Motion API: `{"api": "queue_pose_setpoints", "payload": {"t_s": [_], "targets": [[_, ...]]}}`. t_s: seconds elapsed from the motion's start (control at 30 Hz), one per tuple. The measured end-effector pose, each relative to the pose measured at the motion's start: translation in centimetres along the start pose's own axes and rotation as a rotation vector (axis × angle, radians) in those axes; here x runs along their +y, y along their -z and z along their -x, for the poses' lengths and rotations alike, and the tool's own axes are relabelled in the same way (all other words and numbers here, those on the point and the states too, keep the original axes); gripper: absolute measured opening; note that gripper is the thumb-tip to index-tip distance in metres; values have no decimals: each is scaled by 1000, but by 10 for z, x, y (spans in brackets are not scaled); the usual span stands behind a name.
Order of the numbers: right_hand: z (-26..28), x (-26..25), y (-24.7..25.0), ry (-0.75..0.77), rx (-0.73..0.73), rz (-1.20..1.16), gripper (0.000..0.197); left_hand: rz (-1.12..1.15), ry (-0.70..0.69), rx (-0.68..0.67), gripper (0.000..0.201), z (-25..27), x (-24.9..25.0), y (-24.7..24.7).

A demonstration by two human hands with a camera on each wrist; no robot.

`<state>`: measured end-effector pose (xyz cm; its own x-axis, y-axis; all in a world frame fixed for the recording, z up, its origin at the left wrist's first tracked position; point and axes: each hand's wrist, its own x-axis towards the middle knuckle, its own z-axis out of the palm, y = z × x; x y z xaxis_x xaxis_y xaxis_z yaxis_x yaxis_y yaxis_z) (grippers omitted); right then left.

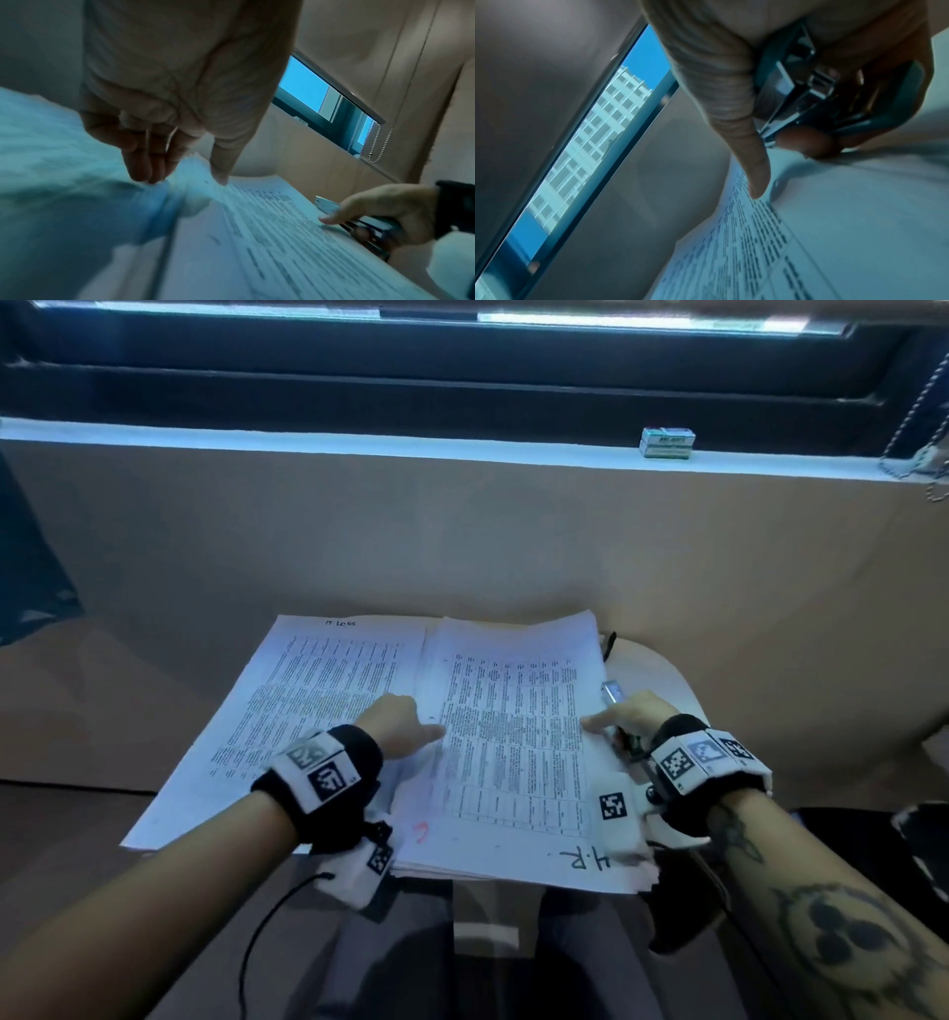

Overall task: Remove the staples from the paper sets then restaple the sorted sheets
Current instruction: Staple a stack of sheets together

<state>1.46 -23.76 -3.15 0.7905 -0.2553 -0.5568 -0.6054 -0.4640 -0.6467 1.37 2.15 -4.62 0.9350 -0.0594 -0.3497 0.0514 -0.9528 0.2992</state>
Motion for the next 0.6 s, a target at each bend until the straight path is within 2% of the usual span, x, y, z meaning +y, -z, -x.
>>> {"api": "queue_pose_setpoints", "payload": {"t_s": [0.1,0.2,0.3,0.4,0.6], "targets": [[-3,1,-3,-17,-16,19,22,49,42,25,47,-3,6,-6],[-10,1,-8,13,31,56,22,49,66,-1,44,0,12,-3],[-14,6,-1,21,55,100,18,14,51,-44,50,2,25,-3],[-15,17,15,-4,79,145,21,18,11,-25,43,0,41,-14],[-20,28,29,-21,92,174,26,175,32,-32,39,-7,55,-23]]}}
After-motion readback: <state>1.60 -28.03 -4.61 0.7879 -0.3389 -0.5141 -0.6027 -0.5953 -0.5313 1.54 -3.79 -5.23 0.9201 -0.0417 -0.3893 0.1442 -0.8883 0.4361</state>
